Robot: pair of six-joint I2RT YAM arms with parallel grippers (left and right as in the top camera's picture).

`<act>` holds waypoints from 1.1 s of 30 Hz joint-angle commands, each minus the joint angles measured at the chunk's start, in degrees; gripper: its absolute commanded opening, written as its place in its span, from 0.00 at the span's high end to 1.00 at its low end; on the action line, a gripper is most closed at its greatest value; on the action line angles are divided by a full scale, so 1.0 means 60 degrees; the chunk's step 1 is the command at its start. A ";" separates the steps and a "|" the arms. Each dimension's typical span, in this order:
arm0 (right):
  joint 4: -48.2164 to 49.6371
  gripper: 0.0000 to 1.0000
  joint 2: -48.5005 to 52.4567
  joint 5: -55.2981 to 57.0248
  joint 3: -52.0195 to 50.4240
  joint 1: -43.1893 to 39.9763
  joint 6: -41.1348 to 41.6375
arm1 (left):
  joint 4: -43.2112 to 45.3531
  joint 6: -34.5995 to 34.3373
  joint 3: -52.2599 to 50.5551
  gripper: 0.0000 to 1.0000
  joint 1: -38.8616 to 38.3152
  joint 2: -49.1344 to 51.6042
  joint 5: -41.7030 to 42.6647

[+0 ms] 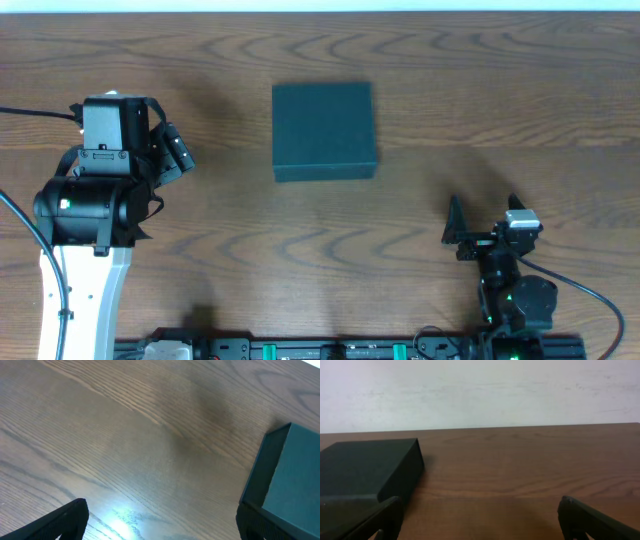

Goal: Pack container

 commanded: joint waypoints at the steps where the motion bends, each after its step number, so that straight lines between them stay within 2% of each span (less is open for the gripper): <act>1: -0.0066 0.01 -0.0058 0.0095 -0.0015 -0.0051 0.0087 | -0.0029 -0.0106 -0.0076 0.05 0.0058 0.0018 -0.0004; 10: -0.0066 0.01 -0.0058 0.0098 -0.0015 -0.0051 0.0087 | -0.0033 -0.0073 -0.0076 0.05 -0.0157 -0.0557 -0.0222; 16: -0.0066 0.01 -0.0058 0.0098 -0.0015 -0.0051 0.0087 | -0.0601 -0.0106 -0.0076 0.05 -0.1115 -0.2466 -0.0149; 22: -0.0062 0.01 -0.0058 0.0095 -0.0015 -0.0051 0.0087 | 0.0342 0.0164 -0.0098 0.05 -0.1457 -0.4211 -0.0193; 27: -0.0066 0.01 -0.0058 0.0095 -0.0015 -0.0051 0.0087 | 0.2881 0.1231 -0.1202 0.05 -0.1443 -0.5475 -0.0178; 33: -0.0062 0.01 -0.0058 0.0095 -0.0015 -0.0051 0.0087 | 0.7814 0.2514 -0.4069 0.05 -0.1439 -0.6747 0.0546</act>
